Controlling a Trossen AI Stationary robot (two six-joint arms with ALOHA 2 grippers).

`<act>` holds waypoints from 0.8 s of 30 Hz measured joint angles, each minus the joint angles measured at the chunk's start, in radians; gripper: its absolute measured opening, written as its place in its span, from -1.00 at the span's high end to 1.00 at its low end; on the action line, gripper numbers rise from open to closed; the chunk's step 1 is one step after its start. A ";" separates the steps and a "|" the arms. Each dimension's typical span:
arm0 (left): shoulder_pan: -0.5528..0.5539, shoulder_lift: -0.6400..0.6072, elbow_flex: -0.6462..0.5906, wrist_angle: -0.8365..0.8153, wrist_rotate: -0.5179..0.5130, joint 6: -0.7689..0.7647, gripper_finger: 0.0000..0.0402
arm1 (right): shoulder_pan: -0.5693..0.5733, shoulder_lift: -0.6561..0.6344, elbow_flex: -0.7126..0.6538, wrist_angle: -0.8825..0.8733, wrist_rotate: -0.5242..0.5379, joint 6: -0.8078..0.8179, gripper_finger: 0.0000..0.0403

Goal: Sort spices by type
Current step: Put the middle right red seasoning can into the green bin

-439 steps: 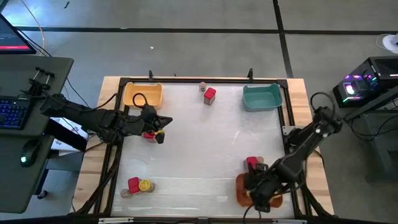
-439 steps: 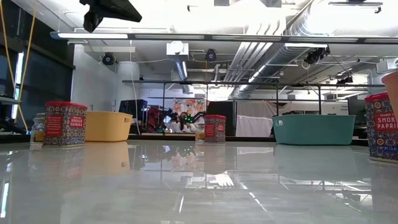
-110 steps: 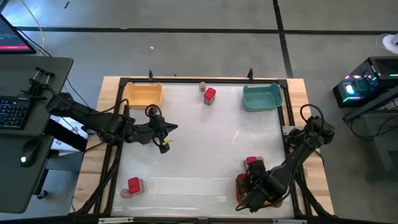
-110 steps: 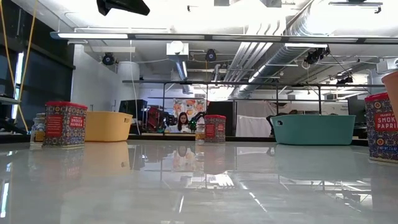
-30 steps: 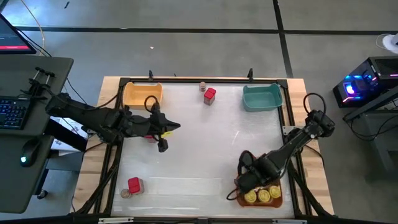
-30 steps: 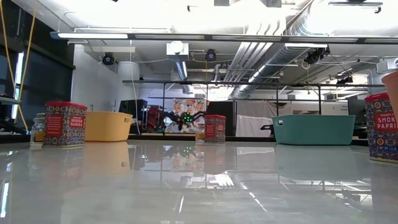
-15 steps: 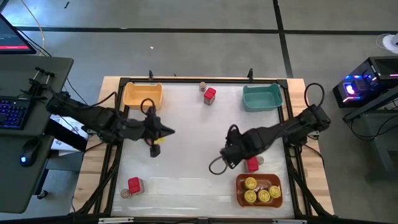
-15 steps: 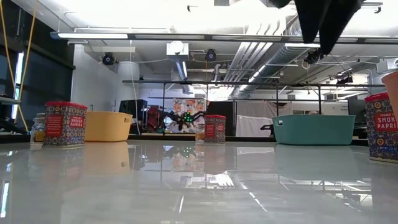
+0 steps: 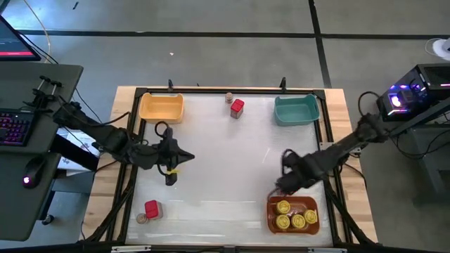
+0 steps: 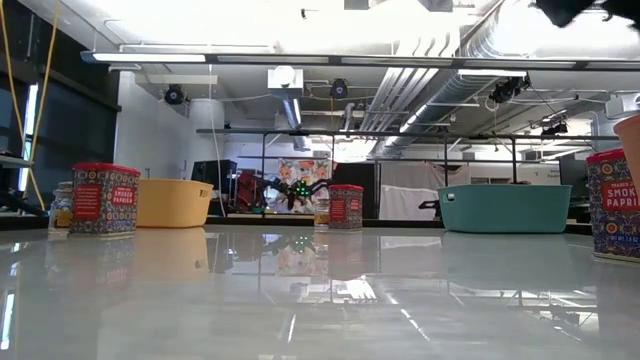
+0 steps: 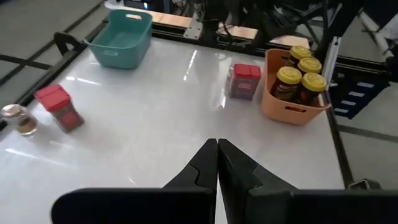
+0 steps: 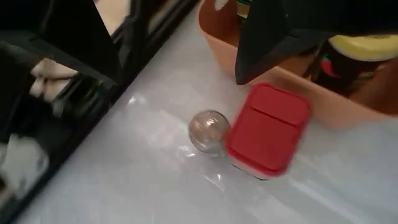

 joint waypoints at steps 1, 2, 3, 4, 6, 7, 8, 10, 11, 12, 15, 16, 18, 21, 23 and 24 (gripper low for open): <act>0.004 0.001 0.000 -0.001 0.002 -0.001 1.00 | 0.015 -0.034 -0.024 0.021 -0.001 0.077 -0.55; 0.008 0.001 0.000 0.000 0.003 -0.002 1.00 | 0.025 -0.066 -0.043 0.050 -0.001 0.154 -0.55; 0.016 0.001 0.000 0.004 0.003 -0.002 1.00 | 0.033 -0.094 -0.061 0.091 0.004 0.220 -0.55; 0.024 0.001 0.000 0.014 0.003 -0.002 1.00 | 0.040 -0.116 -0.079 0.136 0.014 0.267 -0.55; 0.038 0.001 0.000 0.031 0.003 -0.002 1.00 | 0.043 -0.130 -0.104 0.181 0.035 0.320 -0.55; 0.045 0.001 0.000 0.038 0.003 -0.003 1.00 | 0.043 -0.129 -0.113 0.182 0.045 0.336 -0.55; 0.050 0.001 0.000 0.049 0.004 -0.003 1.00 | 0.043 -0.122 -0.122 0.184 0.060 0.355 -0.55; 0.056 0.000 0.000 0.052 0.007 -0.003 1.00 | 0.037 -0.102 -0.142 0.232 0.082 0.372 -0.55; 0.059 0.000 0.000 0.049 0.019 -0.003 1.00 | 0.033 -0.091 -0.151 0.285 0.088 0.364 -0.55; 0.061 0.000 0.000 0.048 0.034 -0.003 1.00 | 0.029 -0.081 -0.156 0.336 0.090 0.350 -0.55; 0.061 0.000 0.000 0.046 0.050 -0.004 1.00 | 0.015 -0.049 -0.161 0.415 0.090 0.318 -0.55; 0.061 0.000 0.000 0.047 0.050 -0.004 1.00 | 0.009 -0.033 -0.161 0.411 0.090 0.320 -0.55; 0.061 0.000 0.000 0.045 0.051 -0.004 1.00 | -0.001 -0.004 -0.163 0.370 0.089 0.351 -0.55; 0.061 0.000 0.000 0.045 0.051 -0.002 1.00 | -0.013 0.027 -0.163 0.358 0.092 0.391 -0.55; 0.061 0.000 0.000 0.043 0.051 -0.003 1.00 | -0.019 0.047 -0.163 0.394 0.092 0.383 -0.55; 0.061 0.000 0.000 0.043 0.051 -0.003 1.00 | -0.019 0.054 -0.163 0.411 0.090 0.372 -0.55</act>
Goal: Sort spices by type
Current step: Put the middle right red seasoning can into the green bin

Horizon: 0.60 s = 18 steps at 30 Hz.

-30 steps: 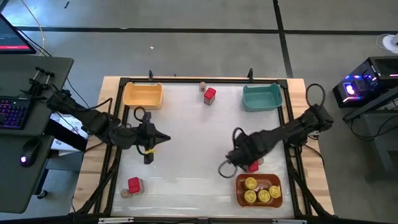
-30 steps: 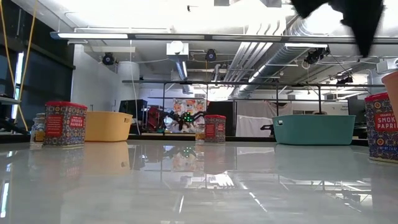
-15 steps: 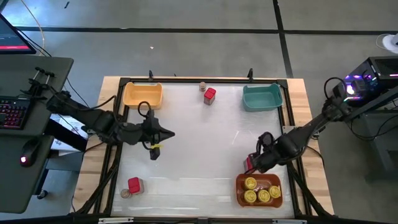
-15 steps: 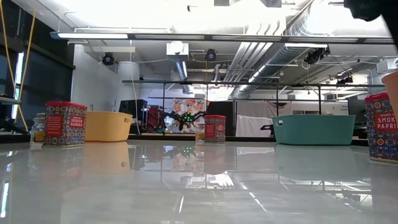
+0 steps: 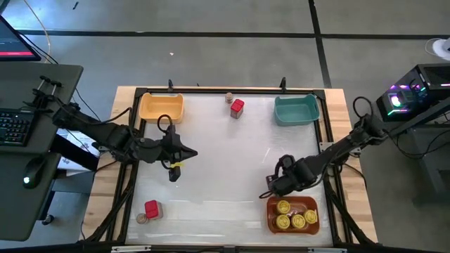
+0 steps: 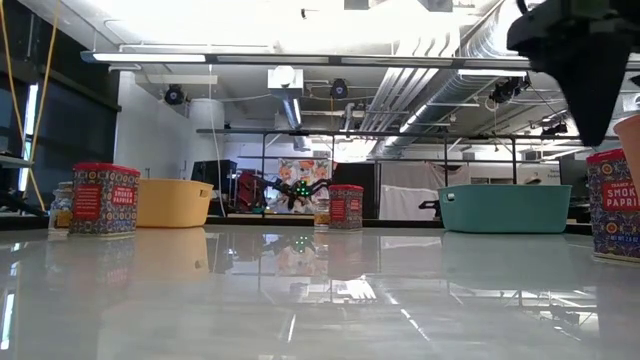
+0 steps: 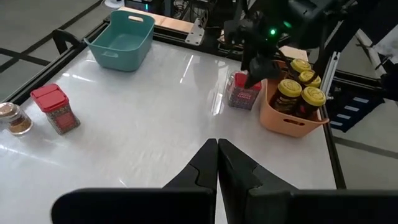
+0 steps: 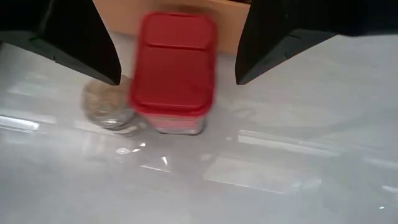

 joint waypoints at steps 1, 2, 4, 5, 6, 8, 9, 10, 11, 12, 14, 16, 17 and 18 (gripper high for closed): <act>0.000 0.000 0.000 0.000 0.000 0.000 1.00 | 0.000 0.008 0.000 0.014 0.000 -0.009 -0.55; 0.000 0.000 0.000 -0.001 0.000 0.000 1.00 | 0.000 0.016 0.000 0.019 -0.002 -0.013 -0.55; 0.000 0.000 0.000 -0.001 0.000 0.000 1.00 | 0.000 0.035 0.000 0.022 -0.005 -0.013 -0.55; 0.000 0.000 0.000 -0.001 0.000 0.000 1.00 | 0.001 0.046 0.000 0.017 -0.005 -0.013 -0.55; 0.000 0.000 0.000 -0.001 0.000 0.000 1.00 | 0.000 0.054 0.000 0.010 -0.009 -0.009 -0.55; 0.000 0.000 0.000 -0.002 0.000 0.001 1.00 | 0.000 0.071 0.000 -0.005 -0.012 -0.006 -0.55; 0.000 0.000 0.000 -0.002 0.000 0.001 1.00 | 0.000 0.082 0.000 -0.002 -0.018 -0.008 -0.55; 0.000 0.000 0.000 -0.002 0.000 0.001 1.00 | 0.000 0.091 0.000 0.008 -0.025 -0.008 -0.55; 0.000 0.000 0.000 -0.002 0.000 0.001 1.00 | 0.000 0.097 0.000 0.021 -0.028 -0.008 -0.55; 0.000 0.000 0.000 -0.002 0.000 0.001 1.00 | 0.000 0.101 0.000 0.035 -0.028 -0.011 -0.55; 0.000 0.000 0.000 -0.003 0.000 0.001 1.00 | 0.000 0.107 0.000 0.060 -0.029 -0.018 -0.55; 0.000 0.000 0.000 -0.003 0.000 0.002 1.00 | 0.000 0.111 0.000 0.069 -0.027 -0.027 -0.54; 0.000 0.000 0.000 -0.003 -0.004 0.002 1.00 | 0.000 0.111 0.000 0.066 -0.024 -0.030 -0.53; 0.000 0.000 0.000 -0.003 -0.013 0.002 1.00 | 0.000 0.110 0.000 0.063 -0.019 -0.031 -0.49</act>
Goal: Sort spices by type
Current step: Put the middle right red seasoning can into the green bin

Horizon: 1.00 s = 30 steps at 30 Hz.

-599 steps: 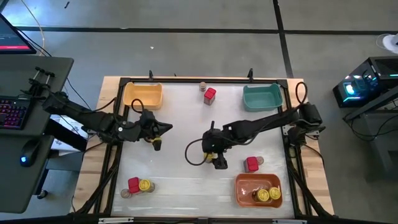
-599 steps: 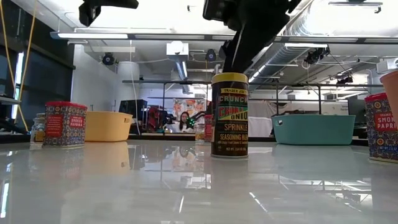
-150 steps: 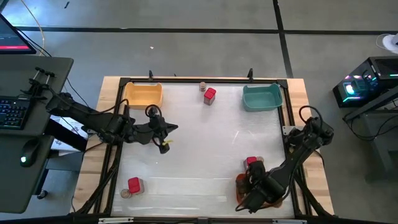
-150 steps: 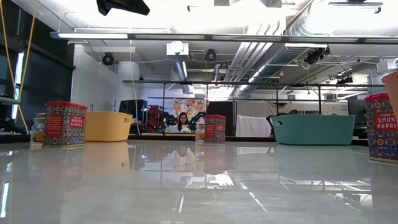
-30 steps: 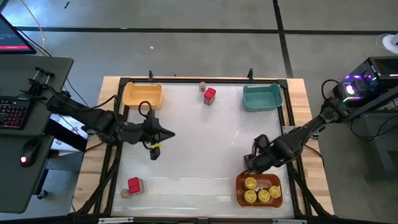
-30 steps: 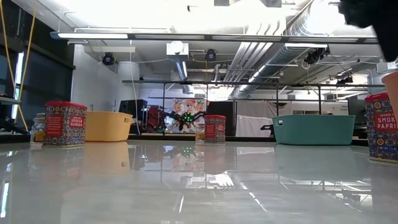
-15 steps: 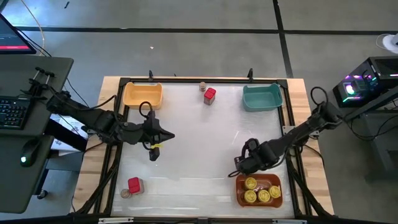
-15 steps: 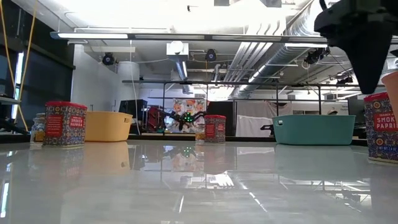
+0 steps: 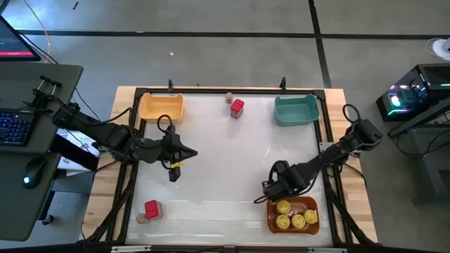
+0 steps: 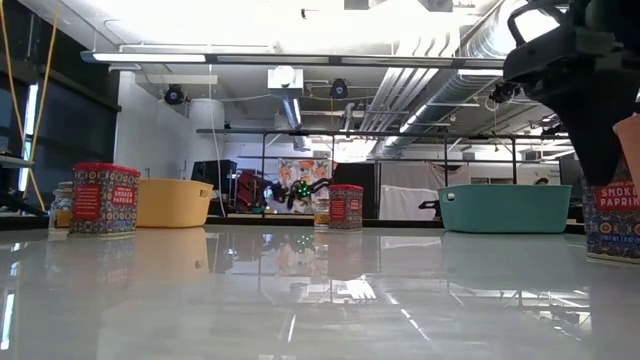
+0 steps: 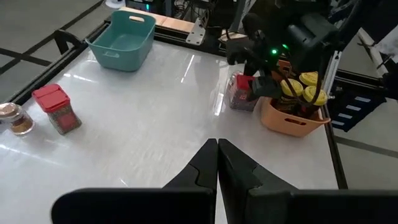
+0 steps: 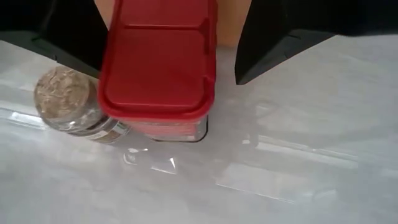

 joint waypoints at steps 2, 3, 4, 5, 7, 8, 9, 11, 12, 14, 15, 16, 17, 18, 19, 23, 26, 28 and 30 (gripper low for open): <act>0.000 0.000 0.000 0.000 -0.041 0.006 1.00 | 0.000 -0.006 0.000 0.000 0.002 0.000 -0.35; 0.000 -0.004 0.000 0.000 -0.058 0.017 1.00 | 0.000 -0.011 0.002 -0.004 0.003 0.002 -0.24; 0.001 -0.009 0.000 0.000 -0.067 0.036 1.00 | 0.000 -0.016 0.011 -0.021 0.009 0.011 -0.12; 0.006 -0.015 0.000 0.001 -0.072 0.057 1.00 | 0.000 -0.021 0.022 -0.040 0.018 0.019 -0.06; 0.022 -0.030 0.000 0.003 -0.073 0.098 1.00 | -0.006 -0.038 0.049 -0.078 0.045 0.023 -0.06; 0.030 -0.039 0.000 0.002 -0.072 0.117 1.00 | -0.015 -0.051 0.064 -0.095 0.063 0.023 -0.06; 0.040 -0.048 0.000 0.003 -0.067 0.135 1.00 | -0.027 -0.065 0.081 -0.107 0.088 0.024 -0.06; 0.066 -0.066 0.000 0.005 -0.066 0.165 1.00 | -0.065 -0.099 0.120 -0.131 0.172 0.024 -0.06; 0.080 -0.076 0.000 0.006 -0.065 0.182 1.00 | -0.092 -0.118 0.140 -0.150 0.217 0.022 -0.06; 0.112 -0.087 0.000 0.008 -0.065 0.215 1.00 | -0.160 -0.155 0.183 -0.208 0.296 -0.010 -0.06; 0.130 -0.091 0.000 0.010 -0.065 0.232 1.00 | -0.205 -0.174 0.201 -0.245 0.325 -0.045 -0.06; 0.147 -0.092 0.000 0.010 -0.065 0.248 1.00 | -0.259 -0.190 0.220 -0.291 0.351 -0.090 -0.06; 0.167 -0.092 0.000 0.010 -0.063 0.264 1.00 | -0.316 -0.206 0.233 -0.340 0.371 -0.138 -0.06; 0.186 -0.092 0.000 0.012 -0.055 0.277 1.00 | -0.377 -0.219 0.244 -0.383 0.390 -0.192 -0.06; 0.208 -0.091 0.000 0.020 -0.036 0.294 1.00 | -0.443 -0.233 0.249 -0.417 0.407 -0.251 -0.06; 0.299 -0.065 0.001 0.115 0.122 0.360 1.00 | -0.733 -0.295 0.232 -0.393 0.400 -0.560 -0.06; 0.358 -0.033 0.001 0.203 0.219 0.396 1.00 | -0.953 -0.304 0.216 -0.333 0.375 -0.814 -0.06; 0.394 -0.009 0.001 0.230 0.233 0.409 1.00 | -1.090 -0.301 0.209 -0.286 0.336 -0.984 -0.06; 0.431 0.015 0.002 0.237 0.231 0.411 1.00 | -1.207 -0.289 0.199 -0.243 0.278 -1.144 -0.06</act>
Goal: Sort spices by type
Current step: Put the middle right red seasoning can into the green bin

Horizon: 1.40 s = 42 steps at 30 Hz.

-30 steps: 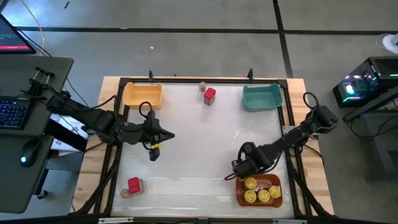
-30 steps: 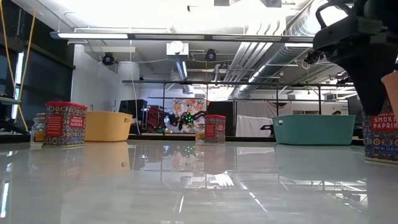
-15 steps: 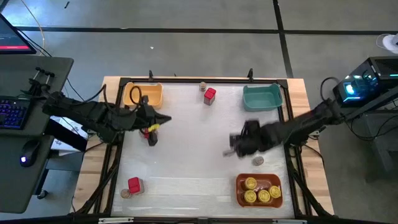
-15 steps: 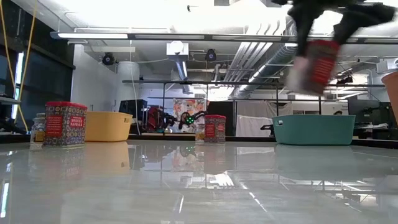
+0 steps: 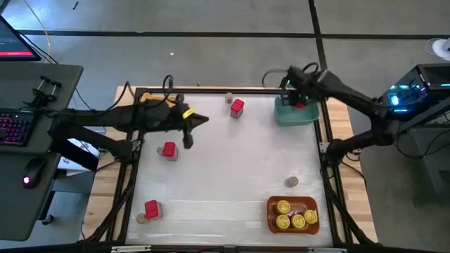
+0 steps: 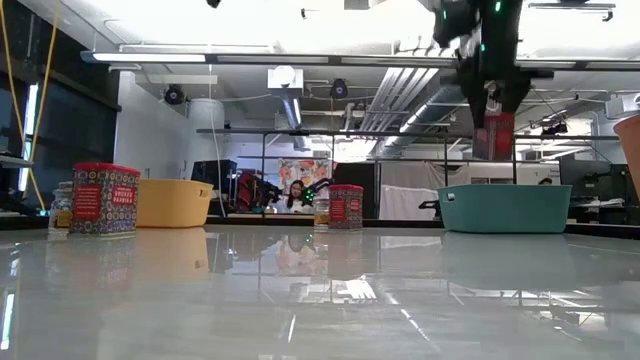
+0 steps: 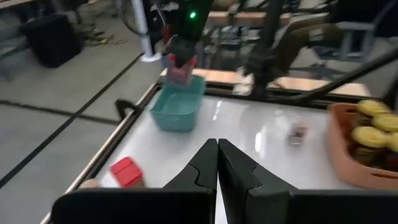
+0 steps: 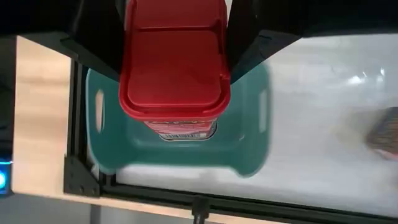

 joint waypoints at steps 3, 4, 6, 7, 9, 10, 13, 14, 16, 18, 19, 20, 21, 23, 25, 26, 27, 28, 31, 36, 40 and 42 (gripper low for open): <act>0.055 0.033 0.000 -0.002 -0.007 -0.011 1.00 | -0.128 0.022 -0.026 0.048 -0.050 -0.202 -0.06; 0.074 0.045 0.000 -0.004 -0.007 -0.029 1.00 | -0.165 0.030 -0.039 0.050 -0.085 -0.252 -0.06; 0.107 0.063 0.000 -0.002 -0.004 -0.081 1.00 | -0.225 0.046 -0.076 0.066 -0.176 -0.342 -0.06; 0.123 0.069 0.000 -0.001 0.003 -0.102 1.00 | -0.244 0.050 -0.097 0.076 -0.196 -0.374 -0.06; 0.152 0.074 0.000 0.001 0.015 -0.134 1.00 | -0.271 0.050 -0.138 0.092 -0.195 -0.412 -0.06; 0.165 0.074 0.000 0.003 0.015 -0.148 1.00 | -0.282 0.050 -0.154 0.105 -0.181 -0.426 -0.06; 0.207 0.074 0.000 0.018 0.018 -0.143 1.00 | -0.296 0.050 -0.172 0.161 -0.151 -0.434 -0.06; 0.224 0.074 0.000 0.031 0.019 -0.127 1.00 | -0.296 0.050 -0.174 0.185 -0.152 -0.434 -0.06; 0.264 0.074 0.000 0.061 0.024 -0.086 1.00 | -0.294 0.052 -0.187 0.196 -0.185 -0.414 -0.06; 0.310 0.073 0.000 0.086 0.078 -0.055 1.00 | -0.295 0.053 -0.206 0.176 -0.194 -0.368 -0.06; 0.334 0.073 0.000 0.092 0.117 -0.049 1.00 | -0.297 0.053 -0.220 0.180 -0.189 -0.339 -0.06; 0.355 0.073 0.000 0.096 0.152 -0.045 1.00 | -0.298 0.053 -0.235 0.191 -0.178 -0.315 -0.06; 0.373 0.074 0.000 0.101 0.182 -0.045 1.00 | -0.299 0.053 -0.250 0.205 -0.170 -0.290 -0.06; 0.405 0.073 0.000 0.104 0.217 -0.045 1.00 | -0.298 0.053 -0.279 0.251 -0.170 -0.233 -0.06; 0.429 0.073 0.000 0.104 0.239 -0.043 1.00 | -0.296 0.053 -0.300 0.282 -0.163 -0.192 -0.06; 0.439 0.073 0.000 0.103 0.249 -0.043 1.00 | -0.296 0.054 -0.303 0.289 -0.152 -0.174 -0.06; 0.446 0.073 0.000 0.103 0.258 -0.043 1.00 | -0.298 0.054 -0.305 0.306 -0.146 -0.165 -0.06; 0.453 0.073 0.000 0.102 0.263 -0.043 1.00 | -0.298 0.053 -0.307 0.326 -0.141 -0.160 -0.06; 0.464 0.073 0.000 0.102 0.271 -0.042 1.00 | -0.298 0.053 -0.309 0.312 -0.132 -0.155 -0.06; 0.466 0.073 0.000 0.100 0.272 -0.025 1.00 | -0.291 0.053 -0.316 0.313 -0.131 -0.177 -0.06; 0.466 0.073 0.000 0.100 0.273 -0.008 1.00 | -0.291 0.053 -0.316 0.324 -0.131 -0.176 -0.06; 0.466 0.073 0.000 0.097 0.273 -0.008 1.00 | -0.291 0.053 -0.316 0.323 -0.131 -0.176 -0.12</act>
